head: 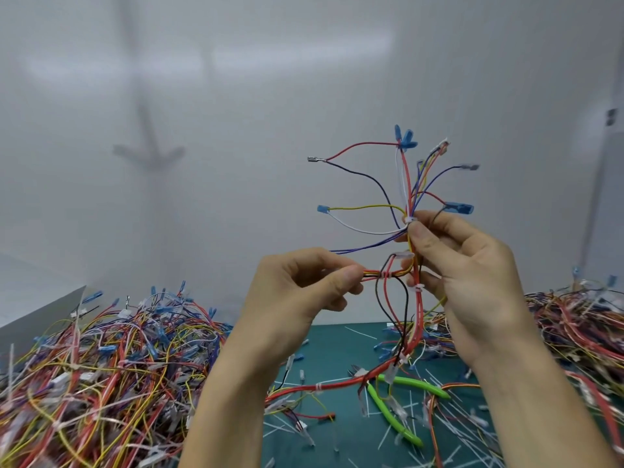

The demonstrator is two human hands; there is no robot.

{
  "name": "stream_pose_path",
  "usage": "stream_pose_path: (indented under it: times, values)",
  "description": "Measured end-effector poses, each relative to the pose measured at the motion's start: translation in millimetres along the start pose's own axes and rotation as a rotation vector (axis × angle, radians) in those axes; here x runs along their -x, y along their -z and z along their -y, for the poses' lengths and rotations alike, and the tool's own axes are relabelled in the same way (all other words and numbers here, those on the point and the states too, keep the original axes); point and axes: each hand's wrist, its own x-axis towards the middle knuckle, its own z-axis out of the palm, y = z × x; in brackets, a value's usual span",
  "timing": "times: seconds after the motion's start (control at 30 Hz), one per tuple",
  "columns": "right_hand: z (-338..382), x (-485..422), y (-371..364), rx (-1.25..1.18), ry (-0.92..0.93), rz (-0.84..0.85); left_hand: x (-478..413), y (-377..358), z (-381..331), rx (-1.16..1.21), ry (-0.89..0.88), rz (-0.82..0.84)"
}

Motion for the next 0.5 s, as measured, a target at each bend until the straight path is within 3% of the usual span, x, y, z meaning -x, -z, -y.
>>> stream_pose_path:
  times: [0.5]
  values:
    - [4.6,0.9,2.4,-0.153,-0.089,0.006,-0.4,-0.7,2.6,0.014,0.040,0.006]
